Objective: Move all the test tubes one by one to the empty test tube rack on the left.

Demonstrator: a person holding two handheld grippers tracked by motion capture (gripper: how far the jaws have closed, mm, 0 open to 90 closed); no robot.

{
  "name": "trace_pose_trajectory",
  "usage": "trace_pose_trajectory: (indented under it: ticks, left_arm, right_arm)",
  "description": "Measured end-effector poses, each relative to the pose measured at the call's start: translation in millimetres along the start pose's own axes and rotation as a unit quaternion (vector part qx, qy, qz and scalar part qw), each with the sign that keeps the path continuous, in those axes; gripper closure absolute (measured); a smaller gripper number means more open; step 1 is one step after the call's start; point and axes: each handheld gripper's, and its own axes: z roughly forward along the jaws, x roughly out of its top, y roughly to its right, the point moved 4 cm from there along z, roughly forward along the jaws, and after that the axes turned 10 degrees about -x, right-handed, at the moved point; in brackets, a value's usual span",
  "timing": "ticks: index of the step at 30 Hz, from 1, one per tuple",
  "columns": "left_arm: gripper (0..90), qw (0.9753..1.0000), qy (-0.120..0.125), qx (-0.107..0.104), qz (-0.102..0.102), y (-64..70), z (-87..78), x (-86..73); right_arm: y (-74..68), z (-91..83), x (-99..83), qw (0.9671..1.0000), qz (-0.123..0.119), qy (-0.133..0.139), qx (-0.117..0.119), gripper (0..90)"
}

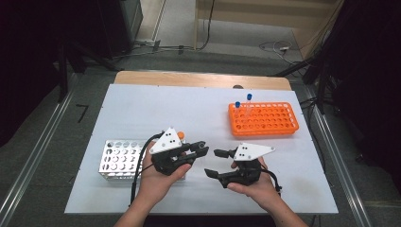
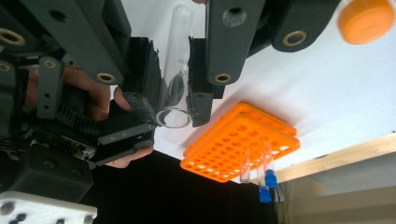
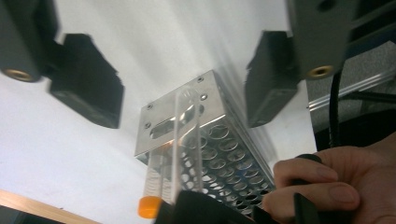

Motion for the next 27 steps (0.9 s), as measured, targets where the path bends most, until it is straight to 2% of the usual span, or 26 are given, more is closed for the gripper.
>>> trace_pose_trajectory:
  ticks: [9, 12, 21, 27]
  left_arm:
    - [76.3, 0.9996, 0.013, 0.026, 0.002, -7.9, -18.7, 7.1]
    - [76.3, 0.9992, 0.012, 0.036, 0.007, -10.6, -25.2, 9.2]
    - [76.3, 0.9976, 0.026, 0.064, 0.002, -22.3, -45.1, 12.7]
    - [76.3, 0.9959, 0.036, 0.082, -0.004, -32.0, -60.2, 12.9]
  right_arm:
    - [20.4, -7.5, -5.5, 0.9996, 0.023, 0.005, -0.012, 0.1]
    - [27.7, -10.3, -8.4, 0.9995, 0.029, 0.004, -0.014, 0.0]
    - [44.7, -17.1, -15.3, 0.9983, 0.046, -0.002, -0.035, 0.0]
    - [52.3, -18.6, -19.2, 0.9977, 0.048, -0.005, -0.048, 0.0]
